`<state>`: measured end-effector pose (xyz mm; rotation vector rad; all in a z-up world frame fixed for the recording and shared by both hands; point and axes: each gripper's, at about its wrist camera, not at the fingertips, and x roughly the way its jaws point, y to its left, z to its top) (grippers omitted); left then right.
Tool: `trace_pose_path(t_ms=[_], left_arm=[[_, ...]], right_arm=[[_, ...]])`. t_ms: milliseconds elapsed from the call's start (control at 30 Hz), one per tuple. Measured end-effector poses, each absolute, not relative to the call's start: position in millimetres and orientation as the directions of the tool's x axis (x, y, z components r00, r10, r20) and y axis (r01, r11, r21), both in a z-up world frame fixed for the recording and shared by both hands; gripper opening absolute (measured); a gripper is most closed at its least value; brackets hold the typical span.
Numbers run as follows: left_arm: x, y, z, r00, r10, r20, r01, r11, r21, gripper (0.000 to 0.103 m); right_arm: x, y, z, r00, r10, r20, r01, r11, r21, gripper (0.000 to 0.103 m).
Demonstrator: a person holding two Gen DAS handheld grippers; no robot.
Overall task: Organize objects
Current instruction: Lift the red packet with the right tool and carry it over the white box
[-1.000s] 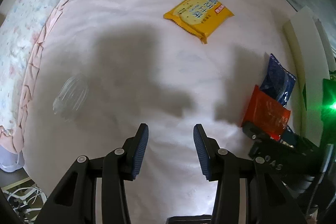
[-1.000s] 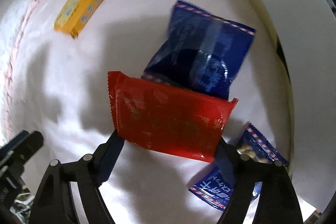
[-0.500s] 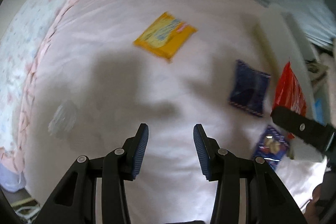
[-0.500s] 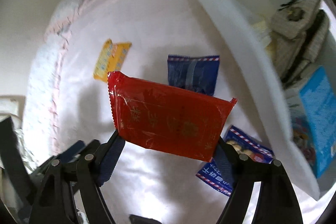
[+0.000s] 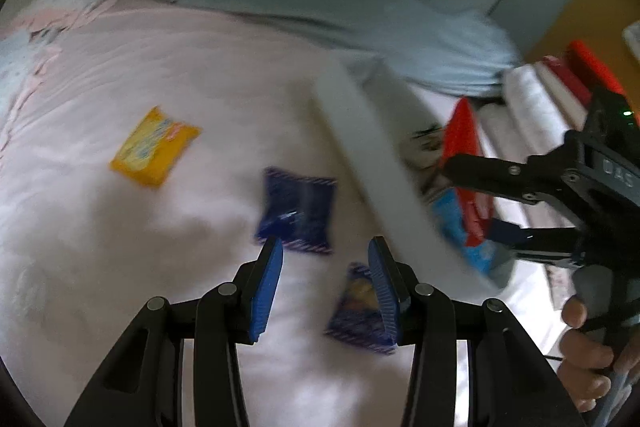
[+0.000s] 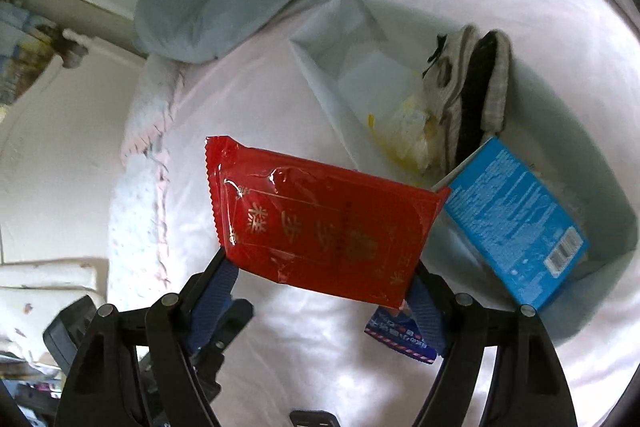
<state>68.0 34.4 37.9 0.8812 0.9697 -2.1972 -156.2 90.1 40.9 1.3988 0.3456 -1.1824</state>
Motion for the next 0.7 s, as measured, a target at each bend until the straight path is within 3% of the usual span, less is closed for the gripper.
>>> trace_pose_path(t_ms=[300, 700], left_arm=[[18.6, 43.1, 44.5, -0.73, -0.195, -0.655, 0.585, -0.673, -0.452, 0.044], [-20.1, 55.4, 33.3, -0.717, -0.187, -0.672, 0.586, -0.684, -0.434, 0.044]], right_arm=[[-196.1, 111.5, 59.2, 0.43, -0.568, -0.702, 0.645, -0.351, 0.679, 0.08], [-232.7, 120.9, 47.2, 0.31, -0.568, -0.762, 0.58, -0.522, 0.625, 0.081]])
